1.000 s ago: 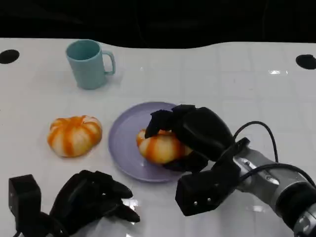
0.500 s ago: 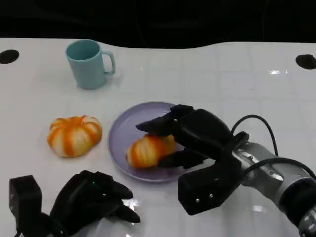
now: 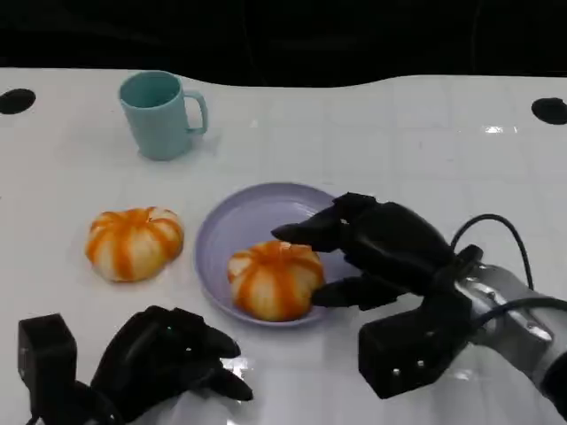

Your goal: Grasp the bread from the table and place it into the plate.

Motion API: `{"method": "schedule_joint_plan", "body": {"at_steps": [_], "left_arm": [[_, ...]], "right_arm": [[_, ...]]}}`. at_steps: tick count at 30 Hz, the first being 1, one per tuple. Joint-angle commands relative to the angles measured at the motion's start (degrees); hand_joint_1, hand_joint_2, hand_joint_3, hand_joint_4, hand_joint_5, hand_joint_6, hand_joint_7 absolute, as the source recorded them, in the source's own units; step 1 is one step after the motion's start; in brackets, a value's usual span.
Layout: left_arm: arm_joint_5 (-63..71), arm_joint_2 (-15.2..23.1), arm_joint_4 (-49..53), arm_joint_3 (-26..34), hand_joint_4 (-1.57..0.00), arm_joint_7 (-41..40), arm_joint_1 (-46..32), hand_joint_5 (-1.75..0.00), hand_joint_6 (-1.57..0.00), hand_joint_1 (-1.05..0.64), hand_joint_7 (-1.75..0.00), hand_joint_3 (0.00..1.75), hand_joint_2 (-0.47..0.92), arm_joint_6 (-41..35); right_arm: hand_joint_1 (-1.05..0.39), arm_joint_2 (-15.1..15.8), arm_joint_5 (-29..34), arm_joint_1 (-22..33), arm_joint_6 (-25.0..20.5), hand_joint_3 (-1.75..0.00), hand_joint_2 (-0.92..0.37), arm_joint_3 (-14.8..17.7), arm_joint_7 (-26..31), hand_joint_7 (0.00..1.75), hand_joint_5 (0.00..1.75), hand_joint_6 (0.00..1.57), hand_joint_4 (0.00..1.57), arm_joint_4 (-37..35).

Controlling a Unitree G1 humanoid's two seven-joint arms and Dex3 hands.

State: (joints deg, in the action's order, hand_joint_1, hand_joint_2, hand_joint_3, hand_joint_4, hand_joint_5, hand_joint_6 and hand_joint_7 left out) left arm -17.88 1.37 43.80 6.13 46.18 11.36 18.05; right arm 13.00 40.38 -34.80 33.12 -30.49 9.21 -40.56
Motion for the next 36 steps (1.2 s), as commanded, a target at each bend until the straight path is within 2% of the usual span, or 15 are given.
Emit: {"method": "schedule_joint_plan", "body": {"at_steps": [1,9,15,19,23,24,26,27,29,30,33,36], "left_arm": [[0.3,0.7,-0.2,0.1,-1.57,-0.4,-0.8,-0.2,-1.56,-1.05,0.0,0.0,0.71,-0.6],[0.2,0.6,-0.1,0.0,-1.57,-0.1,-0.7,-0.19,-1.56,-1.05,0.0,0.0,0.72,-0.3],[0.3,0.3,0.0,0.0,-1.57,-0.5,-0.5,-0.19,-1.57,-1.05,-0.01,0.0,0.71,-0.6],[0.1,0.3,0.2,0.1,-1.57,-0.3,-0.3,-0.19,-1.57,-1.05,-0.01,0.0,0.7,-0.6],[-0.2,0.0,1.1,0.3,-1.57,0.4,0.2,-0.19,-1.57,-1.05,0.0,0.0,0.7,-0.1],[-0.4,-0.1,1.3,0.4,-1.57,0.5,0.4,-0.2,-1.57,-1.05,0.0,0.0,0.7,-0.1],[-0.3,-0.2,1.3,0.3,-1.57,0.4,0.4,-0.2,-1.57,-1.05,-0.01,0.0,0.69,-0.2],[-0.2,-0.2,1.2,0.3,-1.57,0.2,0.4,-0.2,-1.57,-1.05,-0.01,0.0,0.69,-0.3],[-0.1,-0.3,0.8,0.2,-1.57,-0.1,0.2,-0.21,-1.57,-1.05,-0.01,0.0,0.69,-0.5],[-0.2,-0.3,0.8,0.2,-1.57,-0.1,0.1,-0.21,-1.57,-1.05,-0.01,0.0,0.69,-0.5],[-0.1,-0.3,1.2,0.3,-1.57,0.0,0.3,-0.21,-1.57,-1.05,-0.02,0.0,0.69,-0.2],[0.3,-0.4,1.6,0.2,-1.57,-0.2,0.4,-0.2,-1.56,-1.05,-0.01,0.01,0.7,0.7]], "right_arm": [[-0.68,2.6,-3.6,3.2,2.1,-0.34,-0.92,2.6,-1.7,0.05,0.58,0.45,0.27,3.7],[-0.66,6.4,-4.4,8.8,3.8,-0.33,-0.92,5.1,-2.9,0.05,0.59,0.45,0.26,11.1],[-0.65,8.9,-7.6,15.0,5.0,-0.3,-0.92,8.0,-4.9,0.04,0.6,0.46,0.26,17.4],[-0.62,9.1,-10.6,19.5,6.3,-0.24,-0.92,10.1,-5.2,0.06,0.62,0.51,0.32,20.4],[-0.62,8.3,-14.5,23.4,6.9,-0.25,-0.92,12.4,-6.0,0.12,0.67,0.62,0.4,22.4],[-0.61,8.1,-15.5,24.4,7.2,-0.26,-0.92,13.0,-5.9,0.15,0.74,0.67,0.45,22.8],[-0.59,7.5,-17.6,26.0,7.9,-0.26,-0.92,13.9,-6.0,0.22,0.97,0.72,0.48,23.1],[-0.57,7.2,-18.4,26.5,8.2,-0.26,-0.92,14.2,-6.2,0.41,1.21,0.7,0.49,23.2],[-0.55,5.8,-22.8,28.0,9.4,-0.26,-0.92,14.9,-7.2,0.76,1.46,0.61,0.53,22.2],[-0.55,5.2,-25.0,28.7,9.7,-0.26,-0.92,15.2,-7.9,0.99,1.57,0.59,0.57,21.8],[-0.54,3.5,-30.1,30.5,9.2,-0.27,-0.92,16.1,-10.5,1.31,1.66,0.56,0.6,22.0],[-0.53,2.0,-36.5,33.0,7.1,-0.3,-0.92,17.2,-14.3,1.5,1.73,0.52,0.6,23.4]]}}
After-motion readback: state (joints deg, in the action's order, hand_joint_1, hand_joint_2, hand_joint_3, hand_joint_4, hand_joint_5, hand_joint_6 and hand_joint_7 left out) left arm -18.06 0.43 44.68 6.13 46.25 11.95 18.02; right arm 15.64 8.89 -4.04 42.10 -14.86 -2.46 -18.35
